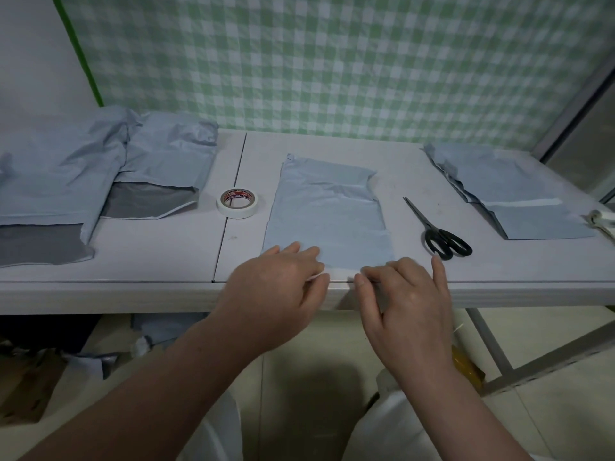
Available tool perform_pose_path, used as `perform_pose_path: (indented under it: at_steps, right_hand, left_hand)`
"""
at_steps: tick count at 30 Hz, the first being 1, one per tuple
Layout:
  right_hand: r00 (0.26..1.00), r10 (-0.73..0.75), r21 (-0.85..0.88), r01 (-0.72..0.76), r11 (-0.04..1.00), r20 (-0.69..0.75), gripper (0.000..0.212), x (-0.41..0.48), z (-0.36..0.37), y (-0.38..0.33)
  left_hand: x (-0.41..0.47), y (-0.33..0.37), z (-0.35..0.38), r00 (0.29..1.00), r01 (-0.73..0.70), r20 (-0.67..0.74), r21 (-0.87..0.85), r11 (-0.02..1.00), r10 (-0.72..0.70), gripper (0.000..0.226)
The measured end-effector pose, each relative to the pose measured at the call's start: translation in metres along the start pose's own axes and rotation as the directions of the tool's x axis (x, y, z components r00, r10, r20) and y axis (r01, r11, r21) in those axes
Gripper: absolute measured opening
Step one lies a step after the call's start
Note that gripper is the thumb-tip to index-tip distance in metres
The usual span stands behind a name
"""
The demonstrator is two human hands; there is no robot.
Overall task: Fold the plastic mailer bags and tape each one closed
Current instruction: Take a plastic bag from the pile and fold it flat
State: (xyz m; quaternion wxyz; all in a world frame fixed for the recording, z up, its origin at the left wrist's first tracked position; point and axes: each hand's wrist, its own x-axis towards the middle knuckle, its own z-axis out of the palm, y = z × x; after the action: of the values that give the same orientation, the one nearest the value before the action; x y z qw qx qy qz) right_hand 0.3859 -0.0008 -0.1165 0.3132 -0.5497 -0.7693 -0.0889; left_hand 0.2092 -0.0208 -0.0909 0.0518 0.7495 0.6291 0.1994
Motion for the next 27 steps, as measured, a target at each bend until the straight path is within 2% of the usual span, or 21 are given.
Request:
perform_pose_path:
  at_steps: [3,6,13,27]
  right_hand:
    - [1.000,0.007,-0.003,-0.007,1.000,-0.018,0.034,0.000,-0.001,0.005]
    - [0.999,0.015,0.004,-0.015,1.000,-0.042,0.034,0.000,-0.001,0.007]
    - [0.996,0.008,0.022,-0.006,1.000,-0.087,0.032,0.000,-0.004,0.012]
    - [0.996,0.086,0.014,-0.086,0.996,-0.011,0.036,0.000,-0.008,0.014]
  left_hand:
    - [0.000,-0.008,0.000,1.000,0.031,-0.006,-0.023,0.999,-0.031,0.059]
    - [-0.004,-0.018,-0.003,0.997,0.071,-0.019,-0.059,0.996,-0.072,0.049]
    - [-0.010,-0.049,-0.014,0.988,0.149,-0.033,0.012,0.989,-0.148,0.052]
    - [-0.015,-0.054,-0.019,0.990,0.130,-0.048,0.018,0.991,-0.129,0.053]
